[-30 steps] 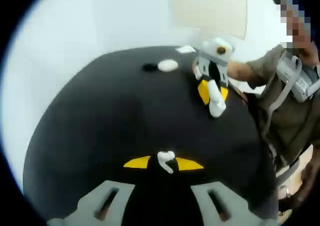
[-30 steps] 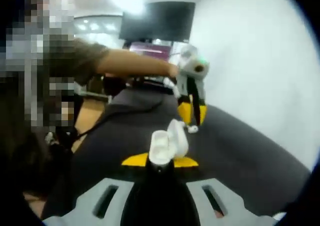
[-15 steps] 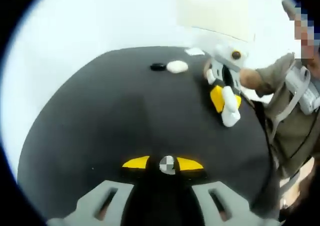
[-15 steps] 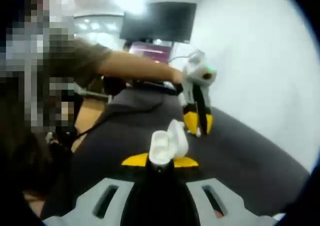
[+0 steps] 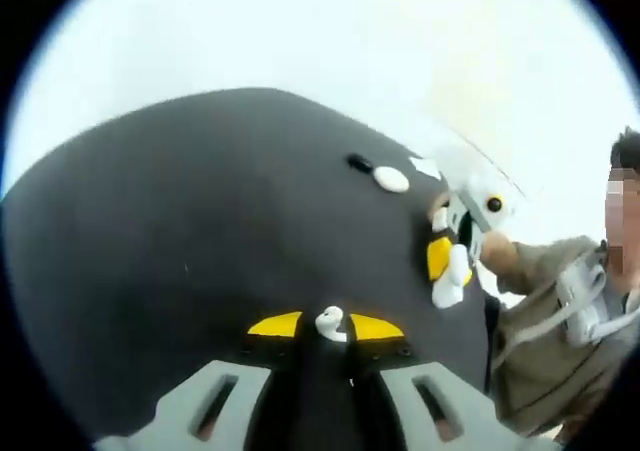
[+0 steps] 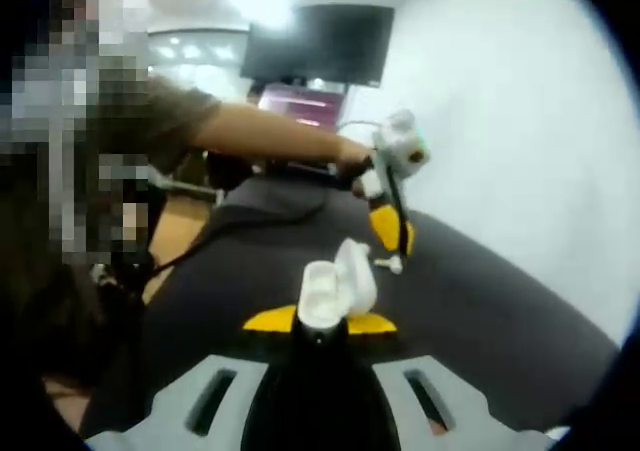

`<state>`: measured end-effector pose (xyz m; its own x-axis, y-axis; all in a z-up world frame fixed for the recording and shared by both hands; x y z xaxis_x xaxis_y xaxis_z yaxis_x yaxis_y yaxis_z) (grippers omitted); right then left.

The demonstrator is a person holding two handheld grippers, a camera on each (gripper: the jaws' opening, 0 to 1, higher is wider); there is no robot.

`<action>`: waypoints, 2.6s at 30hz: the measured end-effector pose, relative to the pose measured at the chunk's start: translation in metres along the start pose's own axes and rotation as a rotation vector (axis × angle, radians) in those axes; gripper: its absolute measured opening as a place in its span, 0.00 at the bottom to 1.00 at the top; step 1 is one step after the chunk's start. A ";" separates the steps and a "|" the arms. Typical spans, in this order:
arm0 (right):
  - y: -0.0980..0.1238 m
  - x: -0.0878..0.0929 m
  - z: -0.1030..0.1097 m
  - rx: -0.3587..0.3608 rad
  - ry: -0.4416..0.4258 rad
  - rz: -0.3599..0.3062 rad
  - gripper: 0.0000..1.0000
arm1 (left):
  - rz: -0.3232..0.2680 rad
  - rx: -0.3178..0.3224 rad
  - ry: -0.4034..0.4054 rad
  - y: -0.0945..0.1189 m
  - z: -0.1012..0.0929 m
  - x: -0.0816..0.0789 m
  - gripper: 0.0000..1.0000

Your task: Pick up three earphones and place each one into its charging case using tactile feedback, ensure that each earphone is properly inserted and securely positioned inside the case.

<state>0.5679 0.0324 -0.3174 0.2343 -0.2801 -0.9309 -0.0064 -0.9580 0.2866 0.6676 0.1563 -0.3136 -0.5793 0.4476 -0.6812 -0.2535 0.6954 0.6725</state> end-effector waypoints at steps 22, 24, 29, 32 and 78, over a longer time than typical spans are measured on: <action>0.000 0.001 -0.001 -0.001 0.009 -0.002 0.18 | -0.253 -0.091 -0.034 0.009 -0.038 -0.021 0.08; 0.000 0.001 -0.001 -0.001 0.009 -0.002 0.18 | -0.355 -0.152 -0.238 0.019 -0.060 -0.032 0.08; 0.001 0.001 -0.001 -0.002 0.006 -0.002 0.18 | -0.445 -0.306 -0.580 0.029 -0.099 -0.029 0.08; 0.001 0.001 -0.001 -0.003 0.005 -0.002 0.18 | -0.497 -0.288 -0.623 0.033 -0.115 -0.024 0.08; 0.002 0.005 -0.004 -0.052 -0.153 -0.036 0.18 | -0.312 -0.322 -1.096 -0.007 -0.143 0.008 0.09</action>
<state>0.5730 0.0297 -0.3206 0.0824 -0.2551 -0.9634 0.0504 -0.9644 0.2597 0.5543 0.0748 -0.2822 0.4756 0.6357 -0.6080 -0.5408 0.7564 0.3679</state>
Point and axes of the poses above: the point that each gripper's makers call its tool centre point, and the gripper's own axes: y roughly backward along the fingers, z roughly to its left, x roughly out of its underside, the point moved 2 cm from there along y, roughly backward along the fingers, and after that the axes turned 9 degrees about -x, right-handed, at the moved point
